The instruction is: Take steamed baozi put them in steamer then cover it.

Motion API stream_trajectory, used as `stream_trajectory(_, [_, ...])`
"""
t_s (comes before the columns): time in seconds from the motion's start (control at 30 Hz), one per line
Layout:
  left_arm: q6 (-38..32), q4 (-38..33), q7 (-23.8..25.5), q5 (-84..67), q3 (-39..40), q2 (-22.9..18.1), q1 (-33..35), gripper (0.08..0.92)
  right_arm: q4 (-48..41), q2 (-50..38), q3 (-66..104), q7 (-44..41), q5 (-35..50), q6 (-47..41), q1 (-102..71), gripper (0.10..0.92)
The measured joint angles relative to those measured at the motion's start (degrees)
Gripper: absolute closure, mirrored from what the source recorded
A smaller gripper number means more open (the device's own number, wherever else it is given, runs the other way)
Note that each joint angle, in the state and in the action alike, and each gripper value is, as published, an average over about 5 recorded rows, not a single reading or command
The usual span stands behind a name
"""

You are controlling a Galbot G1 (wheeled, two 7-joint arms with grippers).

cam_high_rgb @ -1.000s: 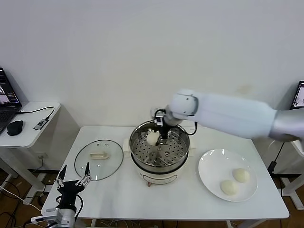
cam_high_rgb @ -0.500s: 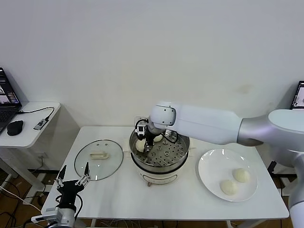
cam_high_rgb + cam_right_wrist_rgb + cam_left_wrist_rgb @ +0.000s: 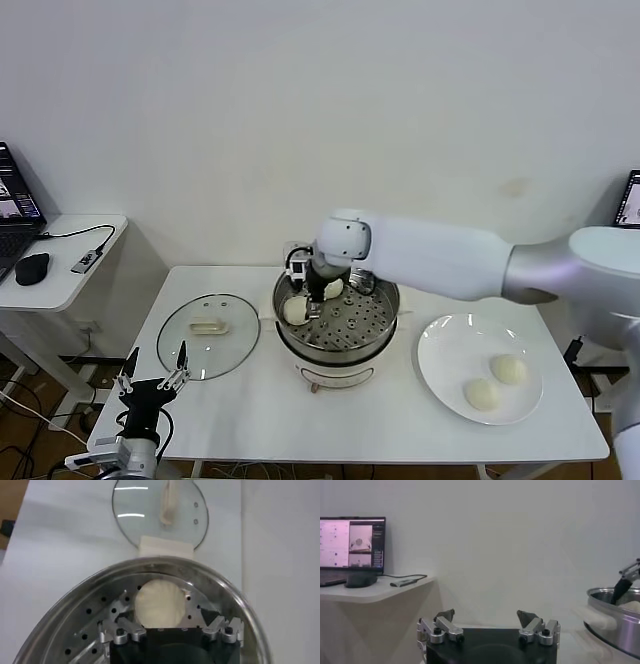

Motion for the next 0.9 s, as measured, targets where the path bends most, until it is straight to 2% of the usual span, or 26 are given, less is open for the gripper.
stream_trajectory(0.53, [-0.2, 0.5, 0.2, 0.0, 0.6, 0.6, 0.1, 0.177, 12.6, -26.3, 0.6, -13.1, -11.5, 11.8, 5.2, 0.203])
stream_trajectory(0.9, [-0.3, 0.8, 0.2, 0.4, 1.2, 0.1, 0.2, 0.177, 16.7, -41.7, 5.8, -15.2, -22.3, 18.8, -3.7, 0.203])
